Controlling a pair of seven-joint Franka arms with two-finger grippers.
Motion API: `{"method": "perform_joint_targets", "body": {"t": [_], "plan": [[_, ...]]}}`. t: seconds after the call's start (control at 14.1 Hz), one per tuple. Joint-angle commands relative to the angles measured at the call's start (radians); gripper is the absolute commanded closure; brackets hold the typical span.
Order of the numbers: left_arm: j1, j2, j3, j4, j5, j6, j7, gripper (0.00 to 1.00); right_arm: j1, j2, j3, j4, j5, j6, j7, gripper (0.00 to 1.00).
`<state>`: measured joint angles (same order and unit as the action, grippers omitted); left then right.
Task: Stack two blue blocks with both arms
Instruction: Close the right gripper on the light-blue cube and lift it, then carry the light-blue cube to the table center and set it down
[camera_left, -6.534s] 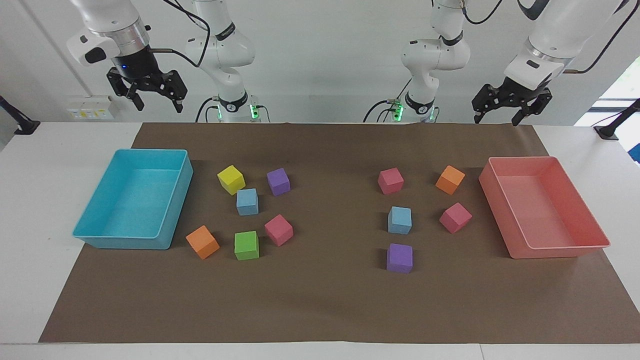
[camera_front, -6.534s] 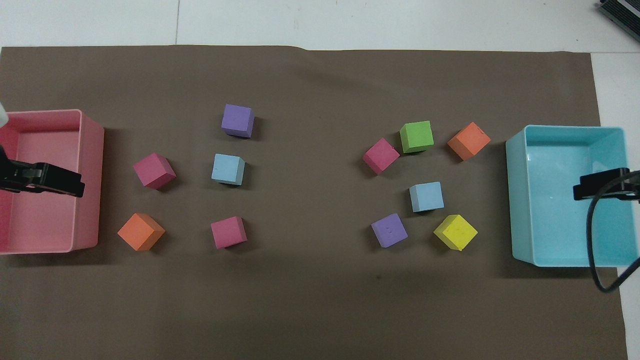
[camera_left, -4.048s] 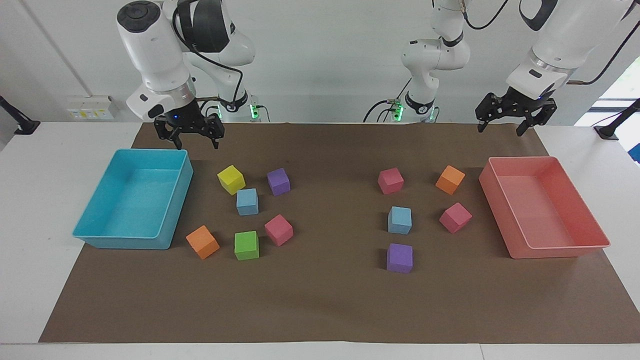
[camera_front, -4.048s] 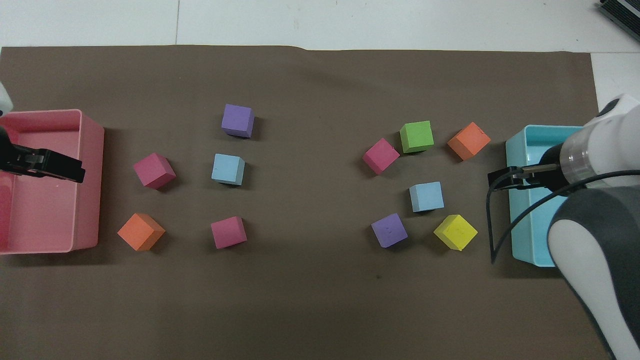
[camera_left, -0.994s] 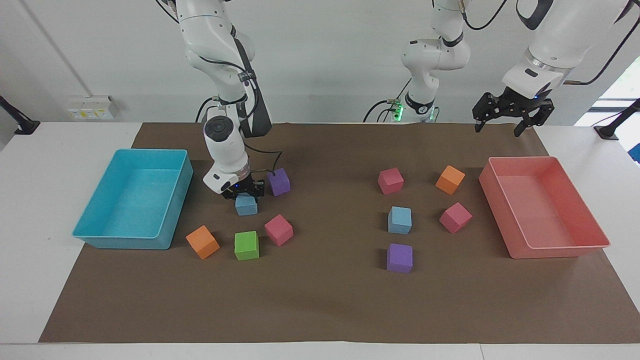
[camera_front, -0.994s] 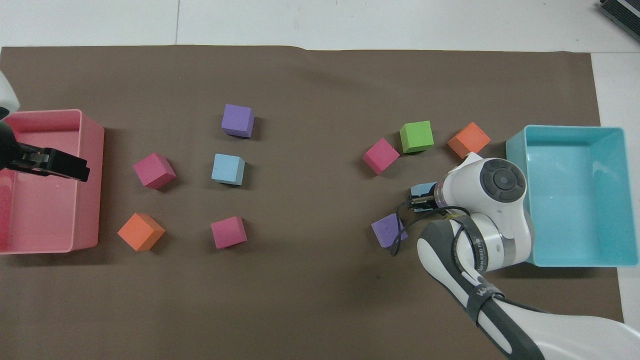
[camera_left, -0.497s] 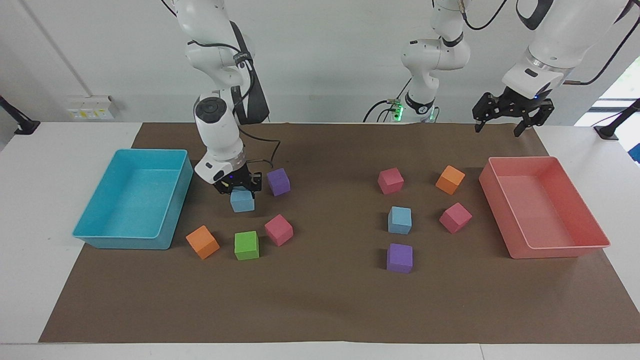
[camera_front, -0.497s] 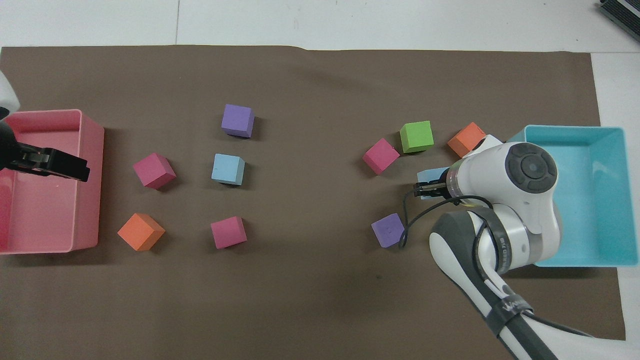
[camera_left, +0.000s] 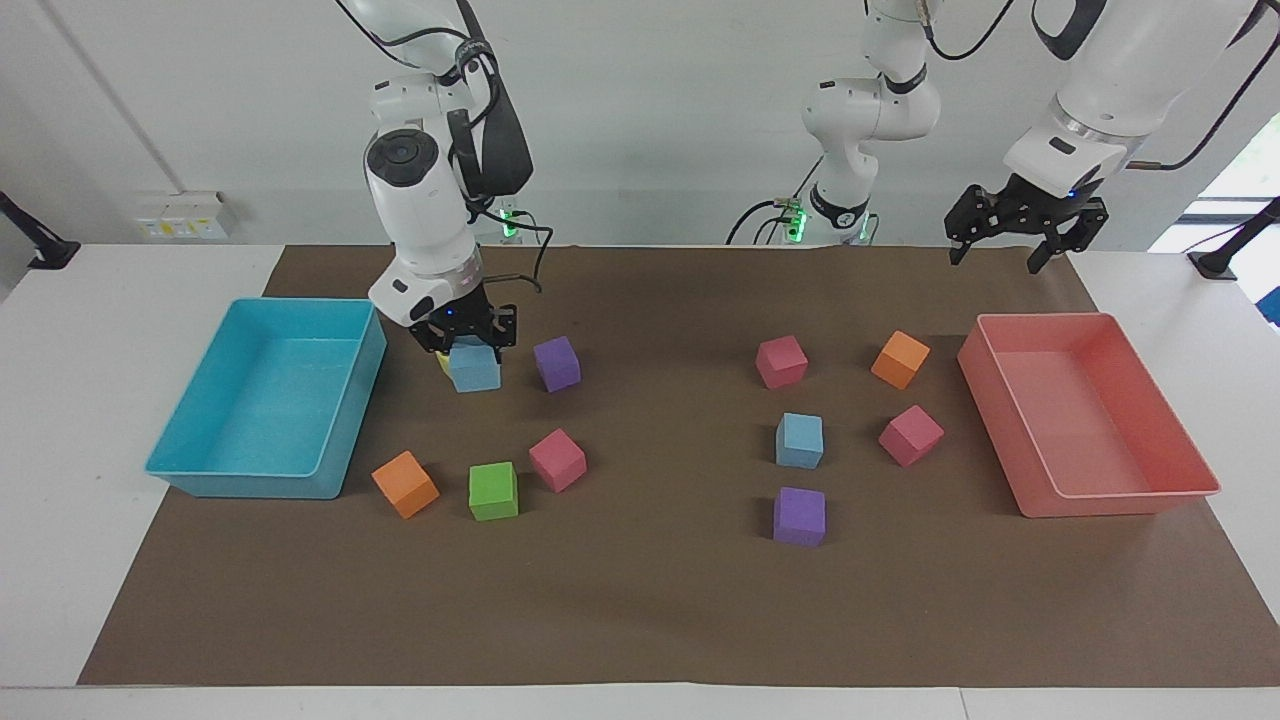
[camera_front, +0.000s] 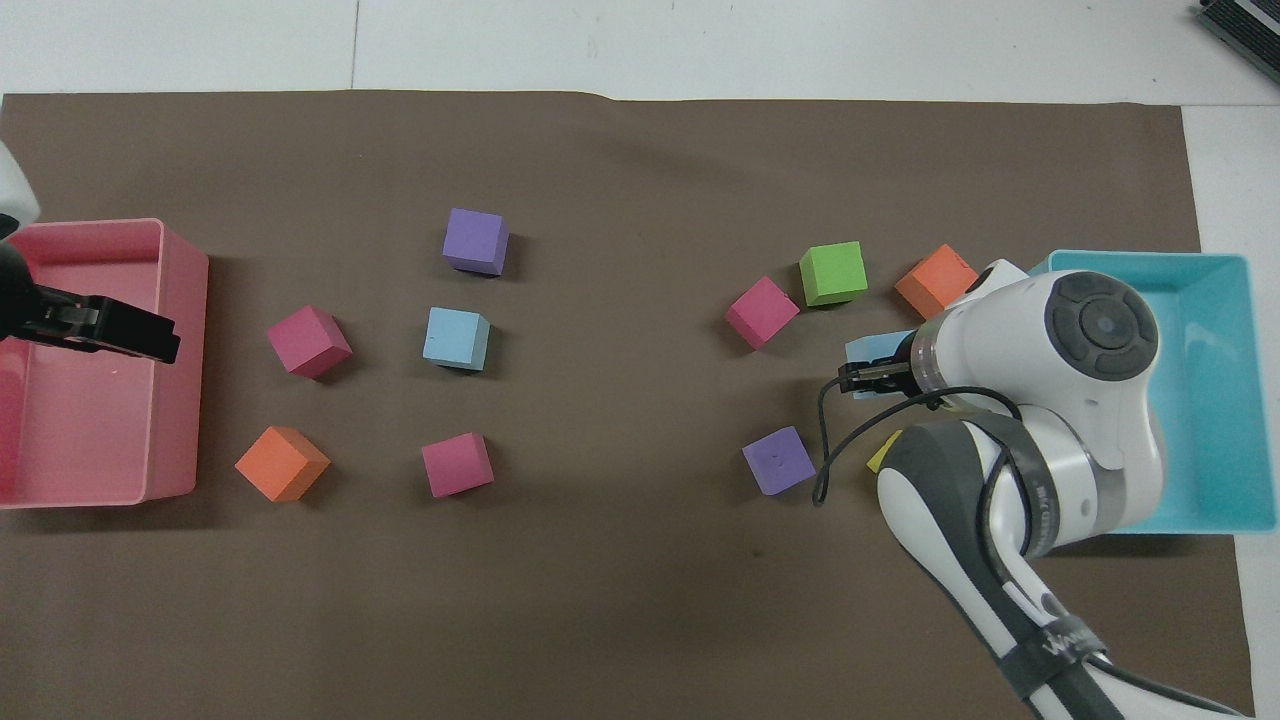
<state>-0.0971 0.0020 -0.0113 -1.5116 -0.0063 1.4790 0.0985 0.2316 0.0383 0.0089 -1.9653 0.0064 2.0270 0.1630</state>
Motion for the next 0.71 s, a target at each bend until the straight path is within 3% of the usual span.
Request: {"method": "perform_joint_targets", "body": {"t": [0.0, 0.28, 0.64], "plan": [[-0.004, 0.0, 0.002, 0.008, 0.008, -0.013, 0.01, 0.0, 0.021, 0.069, 0.006, 0.106, -0.023, -0.056, 0.036, 1.0], [-0.004, 0.0, 0.002, 0.008, 0.008, -0.013, 0.01, 0.0, 0.135, 0.182, 0.006, 0.242, -0.022, -0.1, 0.108, 1.0], [-0.004, 0.0, 0.002, 0.008, 0.008, -0.013, 0.01, 0.0, 0.274, 0.313, 0.005, 0.325, -0.046, -0.096, 0.312, 1.0]]}}
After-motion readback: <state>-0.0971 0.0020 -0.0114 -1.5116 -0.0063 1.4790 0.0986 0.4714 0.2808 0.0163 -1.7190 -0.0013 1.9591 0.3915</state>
